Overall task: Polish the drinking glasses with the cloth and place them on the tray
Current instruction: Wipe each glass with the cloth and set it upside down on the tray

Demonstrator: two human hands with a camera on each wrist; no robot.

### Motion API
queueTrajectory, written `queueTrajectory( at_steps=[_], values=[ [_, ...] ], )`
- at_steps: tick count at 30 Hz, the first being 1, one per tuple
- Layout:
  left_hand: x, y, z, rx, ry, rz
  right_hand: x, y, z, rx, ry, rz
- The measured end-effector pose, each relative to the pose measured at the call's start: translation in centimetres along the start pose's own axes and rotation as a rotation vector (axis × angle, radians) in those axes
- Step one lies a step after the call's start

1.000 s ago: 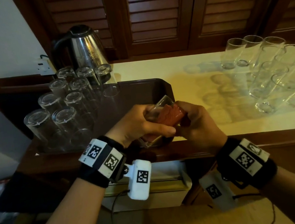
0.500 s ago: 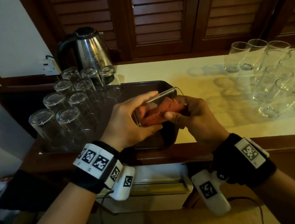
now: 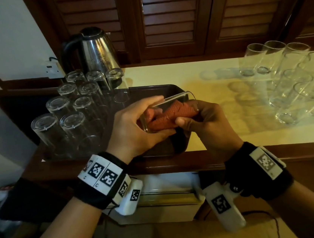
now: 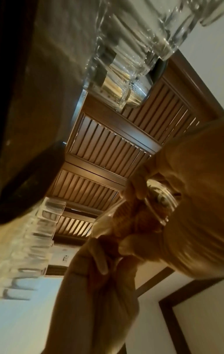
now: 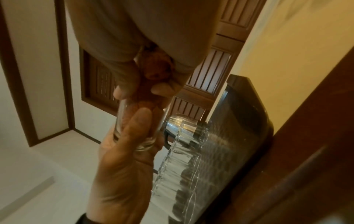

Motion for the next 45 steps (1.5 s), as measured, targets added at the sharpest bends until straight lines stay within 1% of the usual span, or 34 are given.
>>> queueTrajectory(
  at_steps=[1,2,3,4,5,6,7,8,11,12,13,14,17,19,20,21,23,24,25,26,29,30,31,32,35,36,37,38,40,41,42,43,44,45],
  values=[
    [0.2,0.4,-0.1,-0.031,0.002,-0.026,-0.1,0.1,0.0,0.001,-0.013,0.011],
    [0.4,1.4,-0.1,-0.128,0.01,-0.133,-0.1,0.2,0.0,-0.01,-0.016,0.023],
    [1.0,2.7,-0.4,-0.29,0.026,-0.329,-0.2,0.4,0.1,-0.027,-0.01,0.037],
    [2.2,3.5,-1.0,-0.47,0.054,-0.613,-0.3,0.7,0.1,-0.06,0.002,0.029],
    [3.2,4.2,-1.6,-0.599,0.063,-0.852,-0.2,1.3,0.2,-0.101,0.022,-0.005],
    [3.5,4.5,-1.8,-0.642,0.054,-0.969,0.0,1.7,0.3,-0.135,0.049,-0.058],
    [3.2,4.5,-1.7,-0.625,0.043,-0.967,0.3,2.0,0.3,-0.148,0.076,-0.101],
    [2.3,4.2,-1.3,-0.554,0.03,-0.855,0.4,1.9,0.4,-0.138,0.083,-0.121],
    [-0.3,1.0,0.4,-0.14,0.007,-0.238,0.2,1.3,0.5,-0.049,0.037,-0.03],
    [-0.4,0.3,0.5,-0.06,0.01,-0.138,0.1,1.1,0.4,-0.024,0.014,-0.01],
    [-0.1,0.4,0.5,-0.063,0.018,-0.137,0.0,1.0,0.4,-0.008,-0.005,-0.002],
    [0.2,1.1,0.4,-0.13,0.035,-0.202,-0.1,1.1,0.4,-0.015,-0.017,-0.006],
    [2.2,3.4,-1.0,-0.472,0.082,-0.711,0.0,3.2,0.3,-0.185,0.017,-0.187],
    [2.2,3.6,-1.2,-0.494,0.085,-0.78,0.7,4.0,0.1,-0.278,0.086,-0.312],
    [1.4,3.3,-0.8,-0.432,0.066,-0.698,1.0,3.9,0.2,-0.265,0.104,-0.314],
    [0.3,2.6,-0.2,-0.319,0.032,-0.533,1.0,3.6,0.3,-0.22,0.1,-0.278],
    [-1.0,0.3,0.5,-0.005,-0.005,-0.114,0.9,2.9,0.4,-0.139,0.073,-0.172],
    [-1.0,-0.5,0.4,0.095,-0.022,0.021,0.8,2.7,0.3,-0.123,0.049,-0.138],
    [-0.9,-0.4,0.4,0.098,-0.035,0.047,0.7,2.7,0.3,-0.119,0.03,-0.111],
    [-0.7,0.4,0.4,0.017,-0.022,-0.025,0.5,2.8,0.3,-0.126,0.015,-0.082],
    [1.7,3.5,-0.8,-0.463,0.09,-0.704,0.6,3.6,0.3,-0.212,0.032,-0.115],
    [2.0,4.0,-1.0,-0.524,0.098,-0.807,0.9,3.6,0.3,-0.233,0.056,-0.152],
    [1.8,4.0,-1.0,-0.525,0.085,-0.813,1.2,3.6,0.3,-0.229,0.077,-0.169],
    [1.0,3.7,-0.7,-0.464,0.057,-0.716,1.4,3.2,0.4,-0.197,0.087,-0.154],
    [-1.3,0.6,0.4,-0.06,0.008,-0.161,1.4,1.9,0.4,-0.078,0.062,-0.056],
    [-1.3,0.0,0.4,0.008,-0.002,-0.061,1.3,1.6,0.4,-0.063,0.047,-0.045],
    [-1.1,0.4,0.4,-0.021,0.004,-0.056,1.2,1.6,0.4,-0.061,0.033,-0.04],
    [-0.8,1.8,0.3,-0.146,0.032,-0.17,1.0,1.7,0.4,-0.072,0.02,-0.031],
    [1.2,4.0,-1.0,-0.502,0.108,-0.657,0.9,2.4,0.4,-0.146,0.031,-0.051],
    [2.0,4.5,-1.6,-0.609,0.119,-0.808,1.1,2.9,0.5,-0.191,0.057,-0.098],
    [1.9,4.7,-1.6,-0.623,0.097,-0.844,1.4,3.2,0.5,-0.217,0.086,-0.149],
    [1.4,4.5,-1.4,-0.591,0.065,-0.8,1.6,3.1,0.7,-0.206,0.102,-0.179],
    [0.4,4.0,-0.9,-0.499,0.025,-0.657,1.5,2.6,0.9,-0.166,0.094,-0.17],
    [-0.8,2.9,-0.2,-0.355,-0.017,-0.44,1.3,2.2,1.0,-0.117,0.075,-0.133]
  ],
)
Point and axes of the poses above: each hand's wrist, its own z-axis towards the middle knuckle, its own x-axis out of the palm, y = z × x, the point moved 10 cm from there along z, towards the middle knuckle, and after that the axes turned 8 degrees about -z, right-handed, at the moved point
